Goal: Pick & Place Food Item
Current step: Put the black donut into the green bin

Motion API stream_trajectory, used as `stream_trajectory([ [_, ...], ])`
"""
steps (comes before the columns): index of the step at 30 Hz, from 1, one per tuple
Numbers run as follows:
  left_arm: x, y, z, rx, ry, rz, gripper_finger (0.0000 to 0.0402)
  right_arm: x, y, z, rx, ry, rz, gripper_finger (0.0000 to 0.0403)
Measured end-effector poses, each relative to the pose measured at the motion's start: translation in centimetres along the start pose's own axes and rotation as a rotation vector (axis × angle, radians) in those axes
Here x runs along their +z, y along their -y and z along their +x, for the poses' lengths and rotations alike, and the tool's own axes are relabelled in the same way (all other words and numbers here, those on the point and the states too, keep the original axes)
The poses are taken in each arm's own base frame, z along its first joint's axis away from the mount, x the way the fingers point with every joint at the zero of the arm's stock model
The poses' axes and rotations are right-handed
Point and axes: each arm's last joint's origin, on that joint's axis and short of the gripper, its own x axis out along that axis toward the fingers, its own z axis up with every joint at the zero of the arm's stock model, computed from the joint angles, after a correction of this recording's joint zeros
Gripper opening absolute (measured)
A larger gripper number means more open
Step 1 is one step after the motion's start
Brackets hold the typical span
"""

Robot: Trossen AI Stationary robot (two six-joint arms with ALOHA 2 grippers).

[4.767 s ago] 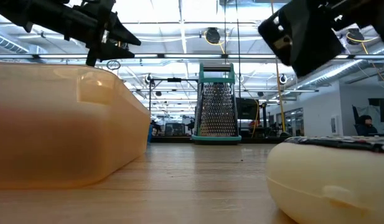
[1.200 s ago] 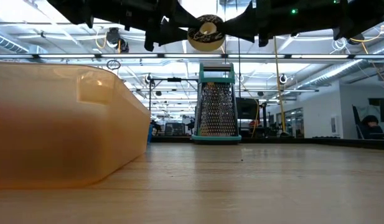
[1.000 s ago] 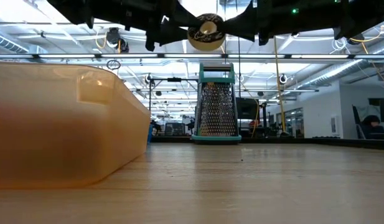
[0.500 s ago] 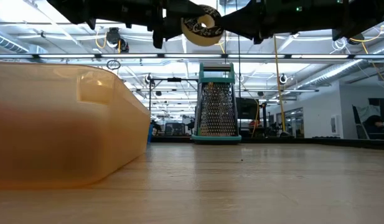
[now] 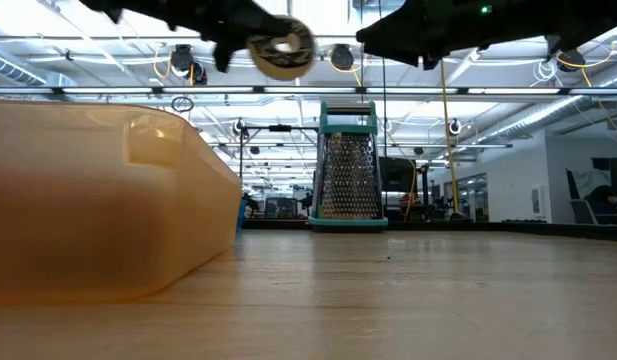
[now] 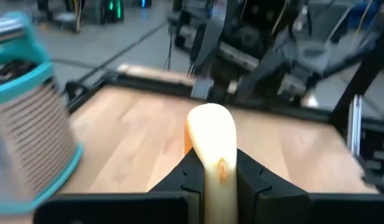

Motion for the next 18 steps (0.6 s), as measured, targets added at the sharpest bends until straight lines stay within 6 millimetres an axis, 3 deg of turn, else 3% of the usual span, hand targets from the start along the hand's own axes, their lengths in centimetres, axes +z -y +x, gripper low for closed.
stream_trajectory([
  [5, -0.4, -0.1, -4.5, 0.013, -0.231, 0.089, 0.0048, 0.5, 0.7, -1.2, 0.013, -0.073, -0.003, 0.0237],
  [9, -1.6, -0.3, -7.0, 0.016, -0.354, 0.113, 0.0032, 0.4, 0.9, -1.6, 0.015, -0.111, -0.005, 0.0244],
  [13, -3.4, -0.6, -8.2, -0.014, -0.352, 0.113, 0.0022, 0.3, 0.9, -1.6, 0.015, -0.122, -0.011, 0.0239],
  [18, -7.7, -1.8, -8.2, 0.051, -0.379, 0.108, 0.0042, 0.1, 1.1, -1.5, 0.008, -0.132, -0.015, 0.0231],
])
